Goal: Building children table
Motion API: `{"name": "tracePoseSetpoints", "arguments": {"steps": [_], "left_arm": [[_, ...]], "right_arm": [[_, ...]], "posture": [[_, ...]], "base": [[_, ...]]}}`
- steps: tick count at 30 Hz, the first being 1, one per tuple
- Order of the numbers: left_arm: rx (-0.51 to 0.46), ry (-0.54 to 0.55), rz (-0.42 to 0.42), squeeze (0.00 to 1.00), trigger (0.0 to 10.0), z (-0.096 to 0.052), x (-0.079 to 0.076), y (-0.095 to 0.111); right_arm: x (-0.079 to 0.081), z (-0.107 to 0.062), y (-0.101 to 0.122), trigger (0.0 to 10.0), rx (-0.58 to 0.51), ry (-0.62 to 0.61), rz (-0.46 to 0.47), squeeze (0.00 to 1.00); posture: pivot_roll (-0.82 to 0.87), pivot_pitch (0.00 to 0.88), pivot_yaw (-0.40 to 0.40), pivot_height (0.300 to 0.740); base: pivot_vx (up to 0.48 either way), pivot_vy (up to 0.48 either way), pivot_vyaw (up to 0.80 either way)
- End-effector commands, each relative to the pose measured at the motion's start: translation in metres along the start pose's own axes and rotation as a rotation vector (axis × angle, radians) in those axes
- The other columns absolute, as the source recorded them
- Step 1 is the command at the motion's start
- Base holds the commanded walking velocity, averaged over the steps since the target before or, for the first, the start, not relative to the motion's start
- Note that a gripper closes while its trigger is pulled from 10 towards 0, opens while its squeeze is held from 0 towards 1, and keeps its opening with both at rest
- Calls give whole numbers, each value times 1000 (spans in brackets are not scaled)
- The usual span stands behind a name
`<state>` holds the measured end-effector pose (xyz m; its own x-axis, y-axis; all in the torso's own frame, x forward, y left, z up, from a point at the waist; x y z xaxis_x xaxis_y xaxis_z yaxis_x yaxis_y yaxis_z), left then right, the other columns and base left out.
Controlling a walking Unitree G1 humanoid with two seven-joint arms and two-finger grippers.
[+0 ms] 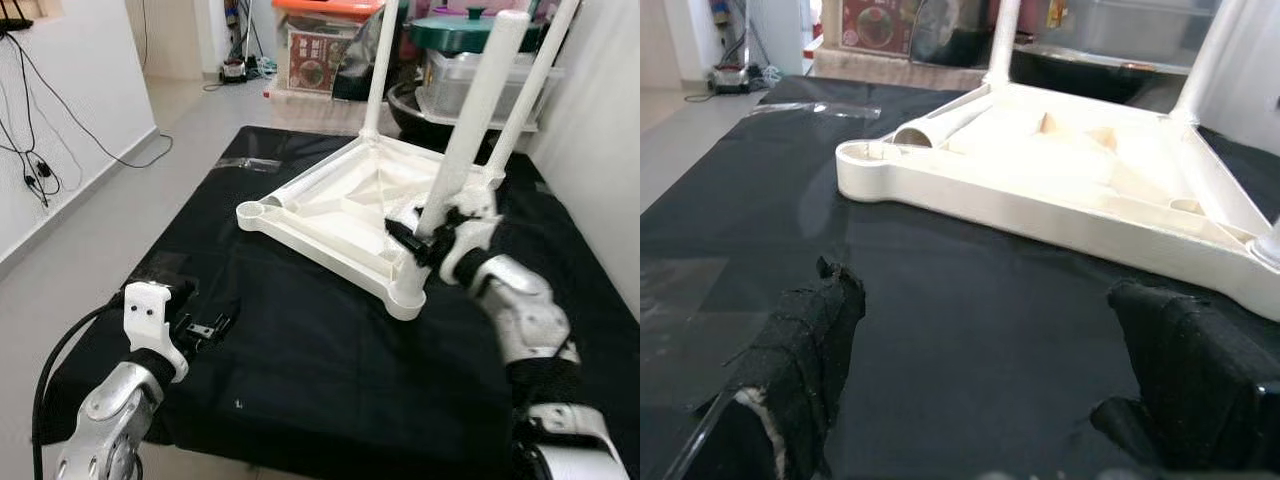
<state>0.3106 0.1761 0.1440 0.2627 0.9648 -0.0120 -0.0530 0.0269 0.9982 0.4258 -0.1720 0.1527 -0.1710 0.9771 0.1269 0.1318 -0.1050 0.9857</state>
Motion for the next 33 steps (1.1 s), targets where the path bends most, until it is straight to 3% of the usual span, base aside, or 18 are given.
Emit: {"name": "tracePoseSetpoints", "arguments": {"steps": [1, 2, 3, 4, 6, 7, 9, 10, 11, 16, 18, 19, 20, 21, 22, 23, 33], "left_arm": [[5, 0, -13, 0, 10000, -1, -2, -2], [6, 0, -14, 0, 10000, -2, -2, -2], [6, 0, -15, 0, 10000, -2, -2, -2], [6, 0, -15, 0, 10000, -2, -2, -2], [8, -3, -15, 0, 10000, -2, -1, -2], [8, -3, -15, 0, 10000, -2, -1, -2], [8, -4, -16, 0, 10000, -3, 0, -1], [8, -4, -16, 0, 10000, -3, 0, -1], [3, -2, -21, 0, 10000, -3, 0, 0], [1, 0, -24, 0, 10000, -2, 0, 0], [0, 2, -24, 0, 10000, -2, -1, -1], [1, -4, -23, 0, 10000, -2, -1, -1], [1, -4, -23, 0, 10000, -2, -1, -1], [3, -9, -22, 0, 10000, -1, -2, -1], [3, -13, -20, 0, 10000, -1, -2, -1], [3, -14, -20, 0, 10000, 0, -2, -1], [-5, 5, -22, 0, 10000, -2, -2, -2]], "right_arm": [[-48, -7, -14, 0, 60, -333, 38, 0], [-85, -28, -26, 0, 82, -592, 103, 0], [-107, -45, -36, 0, 98, -739, 140, 0], [-107, -45, -36, 0, 98, -739, 140, 0], [-142, -85, -38, 0, 76, -945, 120, 0], [-142, -85, -38, 0, 76, -945, 120, 0], [-161, -114, -26, 0, 39, -1065, 64, 0], [-161, -114, -26, 0, 39, -1065, 64, 0], [-180, -134, -7, 0, -18, -1144, 13, 0], [-191, -142, -1, 0, -40, -1195, 14, 0], [-219, -155, 10, 0, -64, -1283, 22, 0], [-220, -149, 18, 3176, -72, -1252, 11, 0], [-220, -149, 18, 3176, -72, -1252, 11, 0], [-217, -140, 22, 10000, -66, -1211, 6, 0], [-210, -132, 23, 10000, -71, -1172, -2, 0], [-200, -127, 22, 10000, -87, -1151, 6, 1000], [-185, -134, 2, 10000, -71, -1188, -10, 1000]], "posture": [[54, 0, -77, 740], [50, 0, -73, 740], [50, 0, -73, 740], [50, 0, -73, 740], [27, 0, -65, 740], [27, 0, -65, 740], [10, 0, -66, 740], [10, 0, -66, 740], [6, 0, -66, 740], [-5, 0, -61, 740], [-9, 0, -54, 740], [-12, 0, -55, 740], [-12, 0, -55, 740], [-12, 0, -55, 740], [-11, 0, -58, 740], [-3, 0, -66, 740], [-1, 0, -76, 740]], "base": [[0, 0, 0], [0, 0, 0], [0, 0, 0], [0, 0, 0], [0, 0, 0], [0, 0, 0], [0, 0, 0], [0, 0, 0], [0, 0, 0], [0, 0, 0], [0, 0, 0], [0, 0, 0], [0, 0, 0], [0, 0, 0], [0, 0, 0], [0, 0, 0], [0, 0, 0]]}}
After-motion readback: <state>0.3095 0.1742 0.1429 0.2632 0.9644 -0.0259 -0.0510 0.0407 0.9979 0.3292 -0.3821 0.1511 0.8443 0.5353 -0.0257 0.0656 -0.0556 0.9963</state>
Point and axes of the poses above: a point about 5 cm out from each wrist's last joint towards the gripper, its own z axis pointing out of the wrist towards the gripper, its own y axis along the axis of the wrist's last joint, x = y × z, the point moved 6 cm from there along z, pointing out of the wrist towards the gripper, and after that the axes turned 5 degrees about z, right-handed, at the moved point
